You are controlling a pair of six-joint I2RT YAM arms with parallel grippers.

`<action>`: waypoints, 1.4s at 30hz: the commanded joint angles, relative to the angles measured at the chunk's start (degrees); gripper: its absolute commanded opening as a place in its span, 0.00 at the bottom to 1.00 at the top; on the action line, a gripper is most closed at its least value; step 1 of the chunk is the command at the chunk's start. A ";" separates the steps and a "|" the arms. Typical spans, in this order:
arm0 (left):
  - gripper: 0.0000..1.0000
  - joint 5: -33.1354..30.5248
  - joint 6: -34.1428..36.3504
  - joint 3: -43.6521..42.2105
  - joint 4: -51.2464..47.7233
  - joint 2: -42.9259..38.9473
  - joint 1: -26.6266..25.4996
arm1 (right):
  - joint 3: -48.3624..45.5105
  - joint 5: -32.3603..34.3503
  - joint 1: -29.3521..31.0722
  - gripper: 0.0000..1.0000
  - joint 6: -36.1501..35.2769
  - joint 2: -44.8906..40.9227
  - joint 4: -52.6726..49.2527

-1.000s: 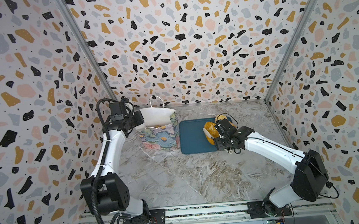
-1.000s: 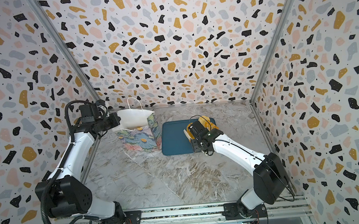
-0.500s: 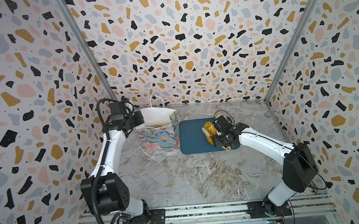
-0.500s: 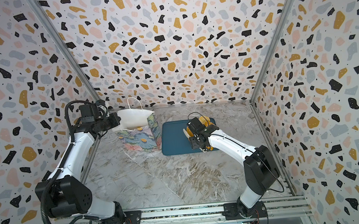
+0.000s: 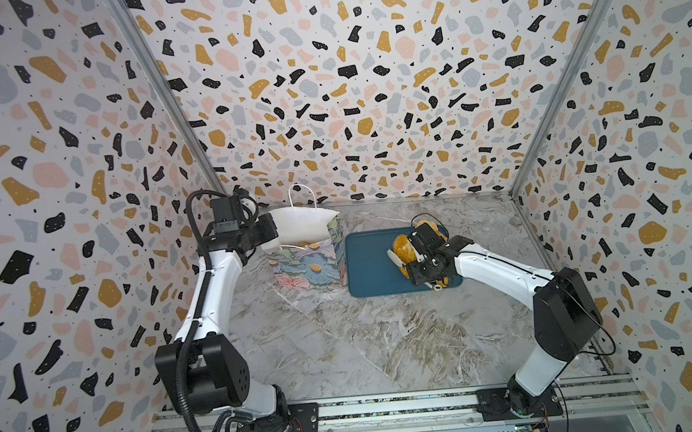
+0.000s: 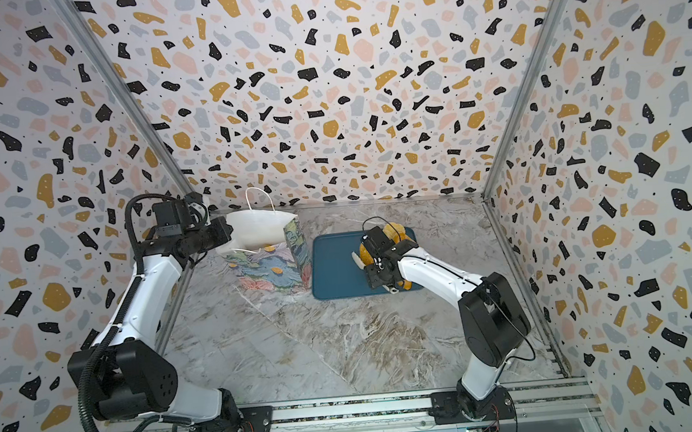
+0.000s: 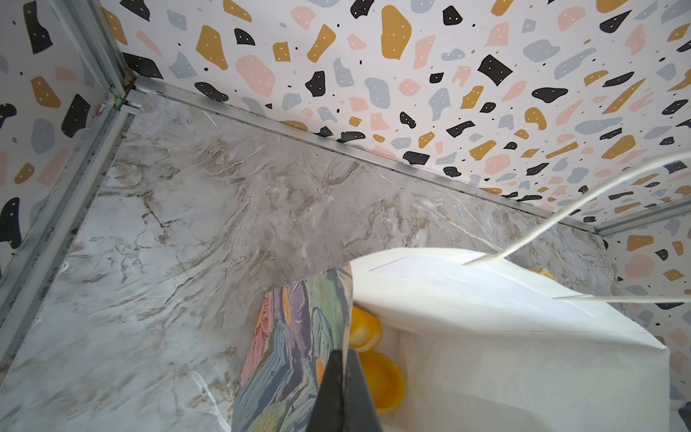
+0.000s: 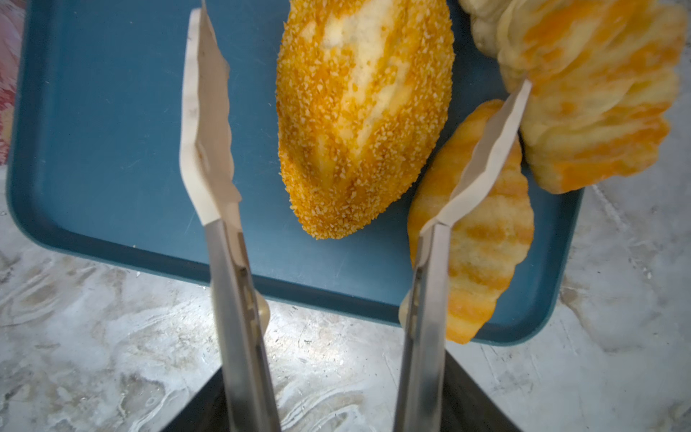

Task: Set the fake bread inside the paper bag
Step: 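Lower the open tongs around the sugar-crusted oval bun on the tray, then close the tongs on the sugar-crusted oval bun with the right gripper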

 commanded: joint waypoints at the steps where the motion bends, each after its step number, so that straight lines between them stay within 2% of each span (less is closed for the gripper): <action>1: 0.00 0.64 -0.12 -0.98 0.46 -0.58 -0.26 | 3.51 -0.60 -0.15 0.70 -0.52 -0.06 0.58; 15: 0.00 0.56 -0.25 -1.06 0.53 -0.84 -0.26 | 1.26 -2.27 -0.20 0.70 -0.23 1.72 2.51; 25: 0.00 0.64 -0.20 -1.13 0.52 -0.95 -0.26 | 1.18 -2.19 -0.44 0.63 -0.43 2.97 2.45; 37: 0.00 1.00 -0.29 -1.14 0.72 -0.93 -0.26 | 8.61 0.20 -1.09 0.63 -2.23 7.13 -5.09; 39: 0.00 1.17 -0.29 -1.14 0.70 -0.85 -0.26 | 9.38 0.05 -1.04 0.61 -2.43 7.88 -5.55; 42: 0.00 1.16 -0.29 -1.10 0.76 -1.01 -0.26 | 9.58 0.04 -1.11 0.51 -2.45 8.27 -5.56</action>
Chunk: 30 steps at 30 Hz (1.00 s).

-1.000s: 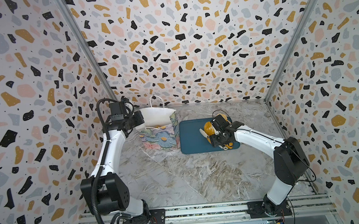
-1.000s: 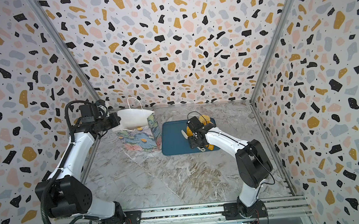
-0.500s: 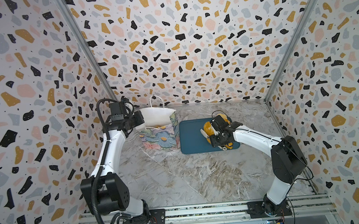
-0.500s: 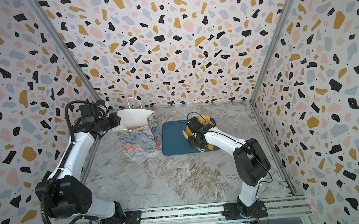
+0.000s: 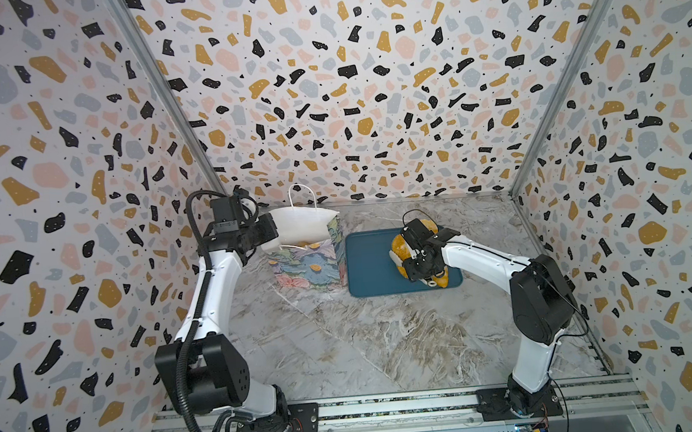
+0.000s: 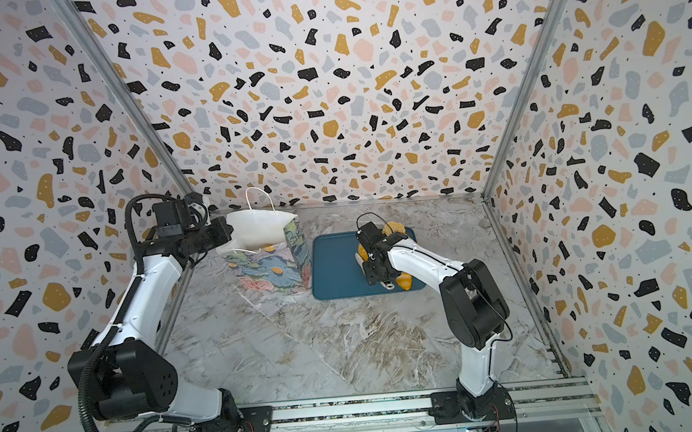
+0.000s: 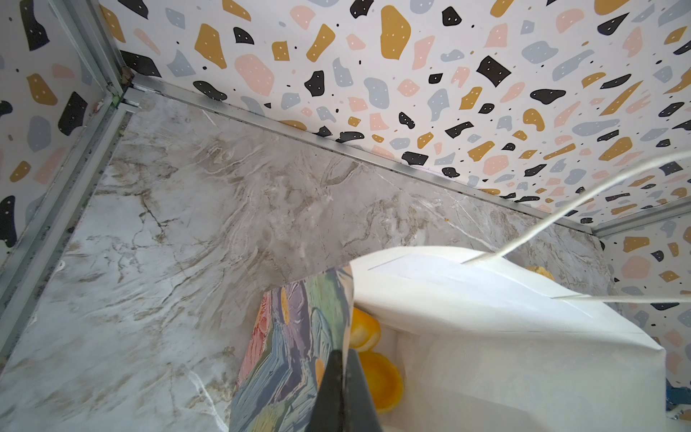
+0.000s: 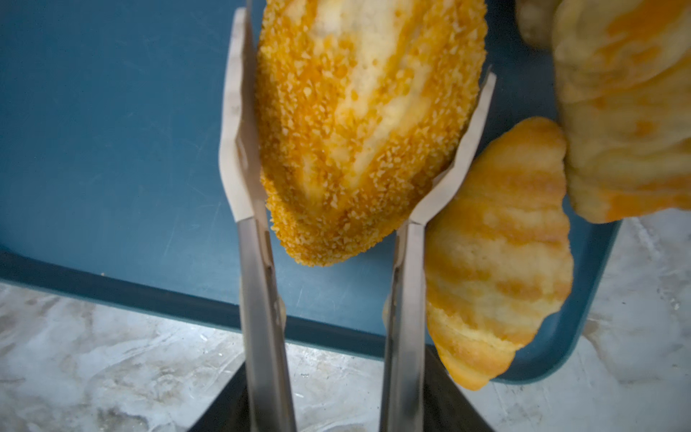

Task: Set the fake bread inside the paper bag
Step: 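Close the tongs on the sugar-crusted oval bun with the right gripper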

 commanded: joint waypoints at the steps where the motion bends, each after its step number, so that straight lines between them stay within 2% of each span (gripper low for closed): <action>1: 0.00 0.94 0.10 -1.00 0.66 -0.92 -0.26 | 2.15 0.76 -0.26 0.49 -0.60 -0.38 -1.82; 8: 0.00 0.86 0.01 -1.22 0.68 -1.21 -0.26 | 0.50 0.70 0.06 0.39 -0.05 -2.52 -0.42; 30: 0.00 0.76 -0.20 -1.32 1.04 -1.60 -0.26 | -11.10 1.96 3.42 0.35 3.13 -13.22 11.88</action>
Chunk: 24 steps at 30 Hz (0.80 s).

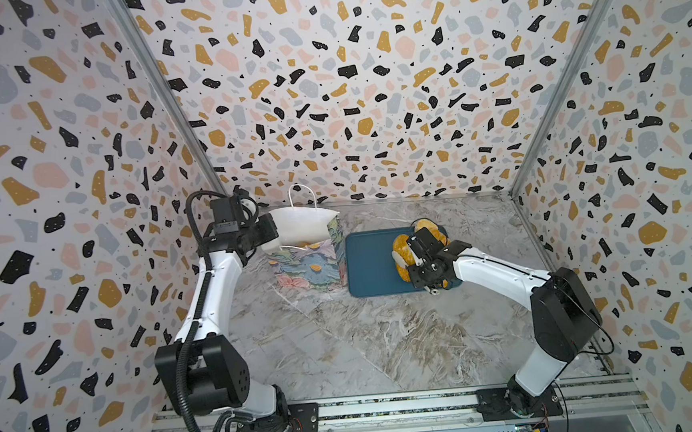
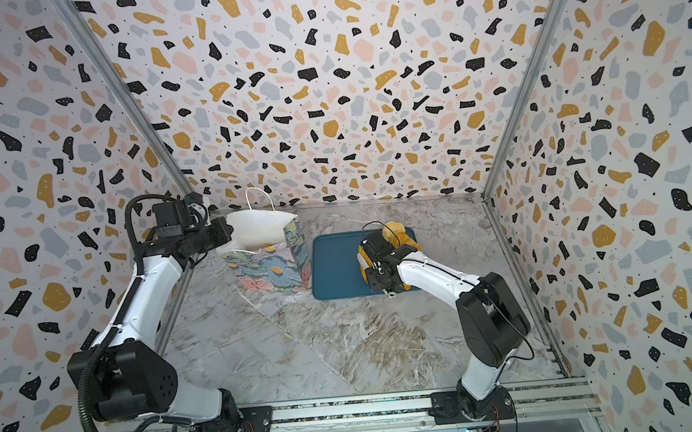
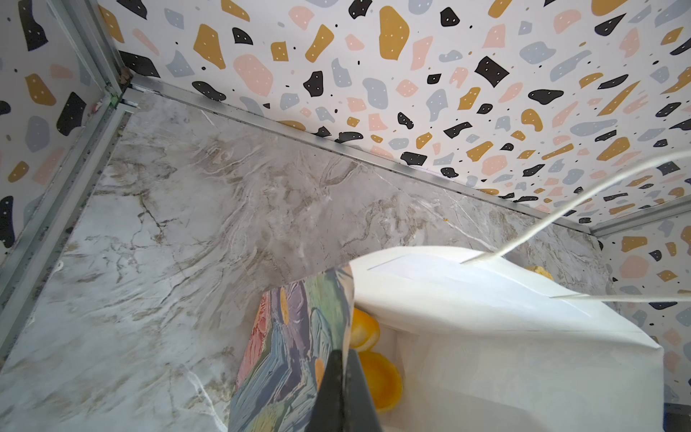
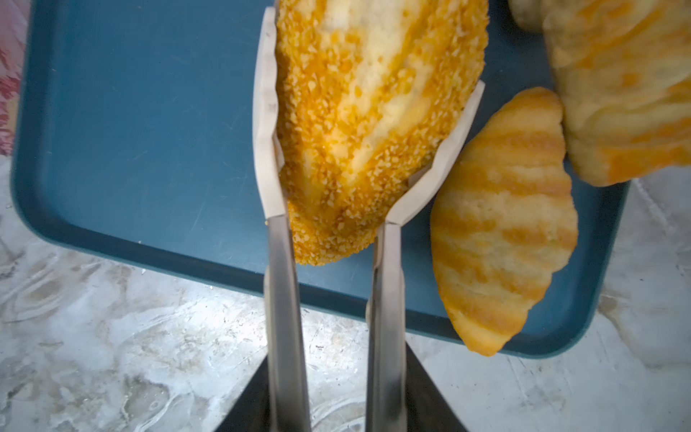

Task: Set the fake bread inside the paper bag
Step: 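Close the tongs on the sugar-crusted oval bun with the right gripper, then lift the sugar-crusted bun off the tray with the tongs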

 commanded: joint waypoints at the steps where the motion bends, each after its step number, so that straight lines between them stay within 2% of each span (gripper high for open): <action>1: 0.00 0.58 -0.12 -0.87 0.68 -1.37 -0.26 | 0.19 2.54 1.16 0.35 0.90 -3.95 4.06; 24: 0.00 0.20 -0.12 -0.65 0.46 -2.11 -0.26 | -3.21 3.98 4.33 0.30 0.57 -13.71 11.75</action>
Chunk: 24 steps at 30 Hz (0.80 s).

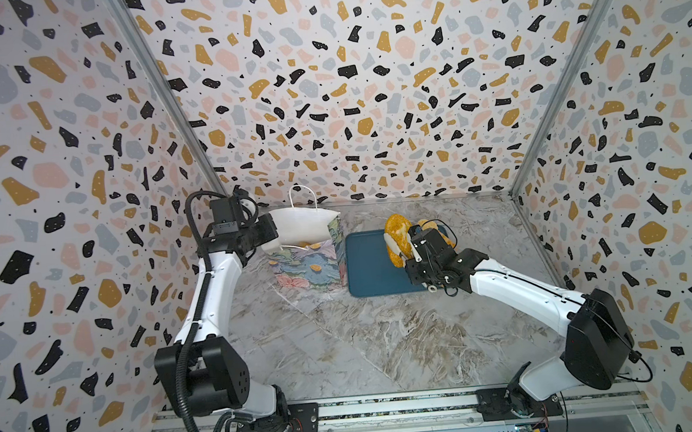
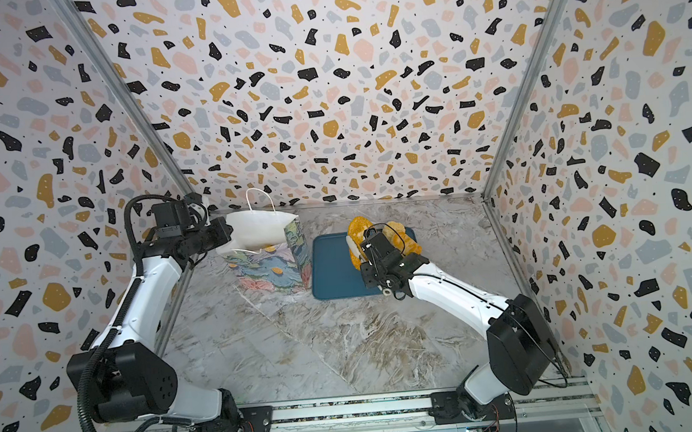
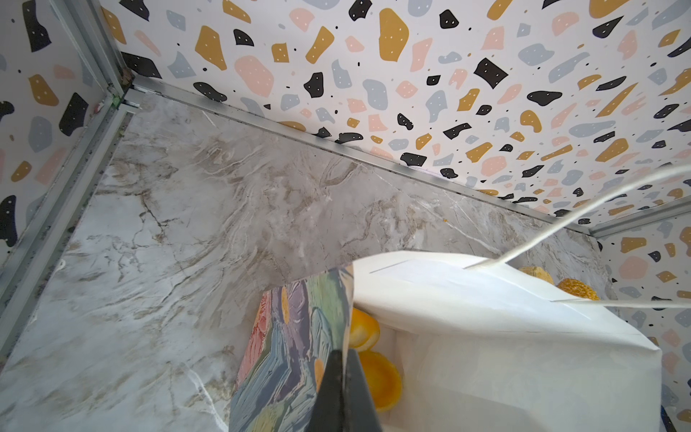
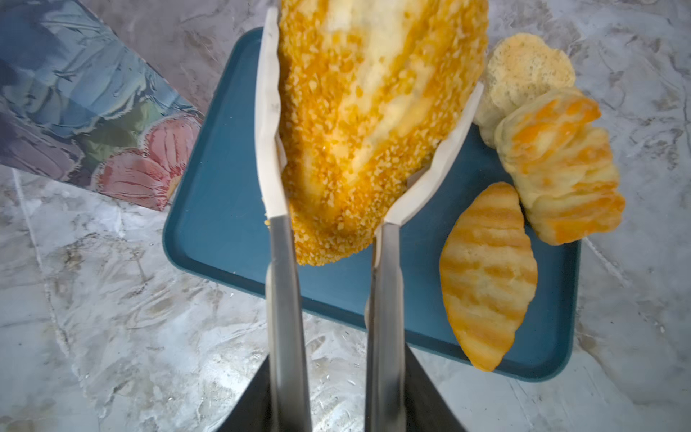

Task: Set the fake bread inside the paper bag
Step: 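Lift the sugar-crusted bun off the tray with the tongs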

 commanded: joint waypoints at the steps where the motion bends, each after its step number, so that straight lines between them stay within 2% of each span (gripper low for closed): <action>1: 0.00 0.25 -0.03 -0.53 0.56 -1.58 -0.26 | 0.93 1.18 0.75 0.30 0.08 -2.83 3.36; 24: 0.00 -1.59 0.83 -0.40 0.08 -1.42 -0.26 | 10.88 -1.41 3.78 0.29 -1.00 -3.09 4.59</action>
